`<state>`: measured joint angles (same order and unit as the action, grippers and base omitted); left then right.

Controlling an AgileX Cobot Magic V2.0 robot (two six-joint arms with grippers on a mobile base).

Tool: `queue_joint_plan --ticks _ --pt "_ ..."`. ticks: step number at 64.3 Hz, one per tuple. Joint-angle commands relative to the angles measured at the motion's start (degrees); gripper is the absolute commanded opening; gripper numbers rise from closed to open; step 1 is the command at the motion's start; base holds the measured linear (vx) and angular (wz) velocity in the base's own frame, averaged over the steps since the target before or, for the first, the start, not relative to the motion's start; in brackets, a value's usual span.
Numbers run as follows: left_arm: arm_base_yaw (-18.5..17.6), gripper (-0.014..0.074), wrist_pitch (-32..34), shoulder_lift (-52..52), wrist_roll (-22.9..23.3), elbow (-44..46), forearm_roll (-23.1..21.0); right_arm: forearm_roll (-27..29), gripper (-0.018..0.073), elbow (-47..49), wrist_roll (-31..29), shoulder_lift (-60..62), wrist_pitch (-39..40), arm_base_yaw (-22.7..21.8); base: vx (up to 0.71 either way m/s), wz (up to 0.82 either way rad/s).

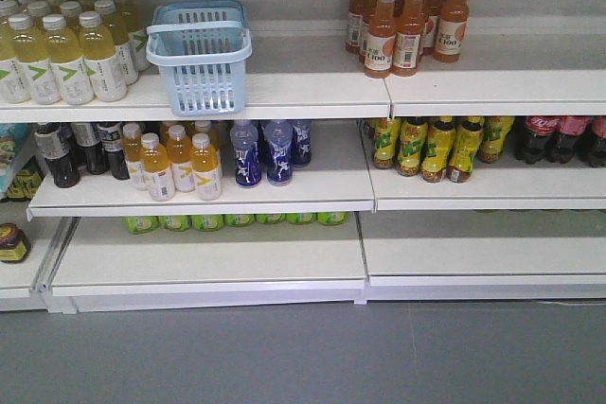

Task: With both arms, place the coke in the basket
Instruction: 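Drive closer, aligning the left gripper with the light-blue basket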

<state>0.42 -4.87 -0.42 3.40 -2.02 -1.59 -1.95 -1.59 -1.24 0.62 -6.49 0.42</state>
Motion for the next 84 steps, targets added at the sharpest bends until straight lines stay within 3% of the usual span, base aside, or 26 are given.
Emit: queue_joint_plan --ticks 1,84 --pt "-0.2 -0.0006 4.1 -1.1 0.6 1.9 -0.2 -0.5 -0.0010 -0.5 -0.2 0.7 4.1 -0.3 0.08 0.00" --pt "-0.2 -0.0006 4.1 -1.1 0.6 1.9 -0.2 -0.5 -0.0010 -0.5 -0.2 0.7 4.1 -0.3 0.09 -0.01"
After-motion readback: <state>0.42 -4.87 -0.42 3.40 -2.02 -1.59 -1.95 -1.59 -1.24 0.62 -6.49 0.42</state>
